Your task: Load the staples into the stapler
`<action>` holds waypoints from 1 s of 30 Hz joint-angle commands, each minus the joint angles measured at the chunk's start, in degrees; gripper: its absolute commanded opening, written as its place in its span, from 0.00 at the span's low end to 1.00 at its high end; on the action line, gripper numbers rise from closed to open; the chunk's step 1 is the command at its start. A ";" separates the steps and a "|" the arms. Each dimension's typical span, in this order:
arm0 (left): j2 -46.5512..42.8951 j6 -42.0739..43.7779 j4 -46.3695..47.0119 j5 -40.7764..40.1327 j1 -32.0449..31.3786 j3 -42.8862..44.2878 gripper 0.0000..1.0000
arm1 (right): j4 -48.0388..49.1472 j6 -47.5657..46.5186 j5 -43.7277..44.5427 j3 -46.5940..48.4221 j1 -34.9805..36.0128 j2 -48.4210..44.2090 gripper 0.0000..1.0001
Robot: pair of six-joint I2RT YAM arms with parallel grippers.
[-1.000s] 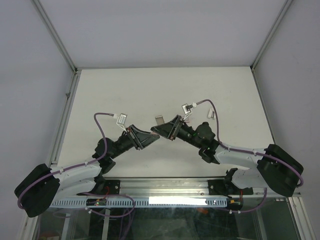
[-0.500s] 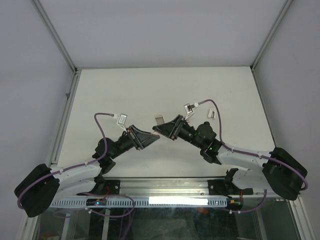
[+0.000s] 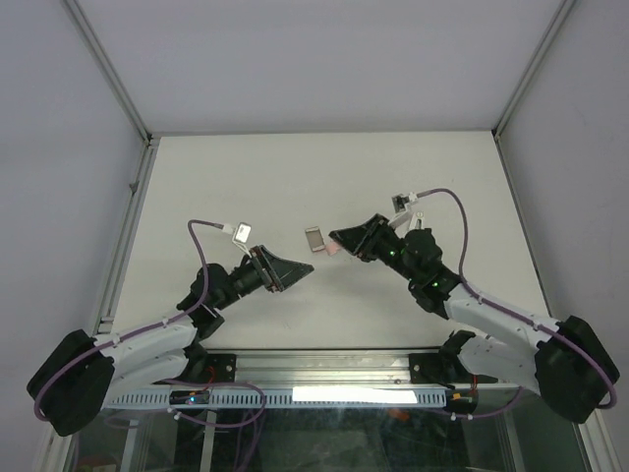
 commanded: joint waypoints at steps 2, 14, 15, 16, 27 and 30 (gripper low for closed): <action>-4.55 8.50 -22.67 0.86 8.20 6.61 0.97 | -24.08 -17.52 0.75 4.90 -16.08 -3.13 0.00; -4.44 13.78 -34.38 6.79 22.07 9.20 0.99 | -48.62 -38.90 -7.77 21.46 -37.14 17.38 0.00; -4.27 13.86 -34.44 6.74 22.25 9.15 0.99 | -50.87 -40.17 -7.78 23.44 -37.09 20.65 0.00; -4.21 13.99 -34.62 6.59 22.36 9.07 0.99 | -52.78 -41.38 -7.44 25.32 -37.09 22.76 0.00; -4.43 17.64 -39.33 3.36 22.78 9.90 0.99 | -58.16 -45.74 -3.39 34.86 -36.18 35.22 0.10; -4.76 18.94 -39.86 1.96 22.81 9.75 0.99 | -57.05 -45.46 -2.76 34.61 -35.81 35.65 0.36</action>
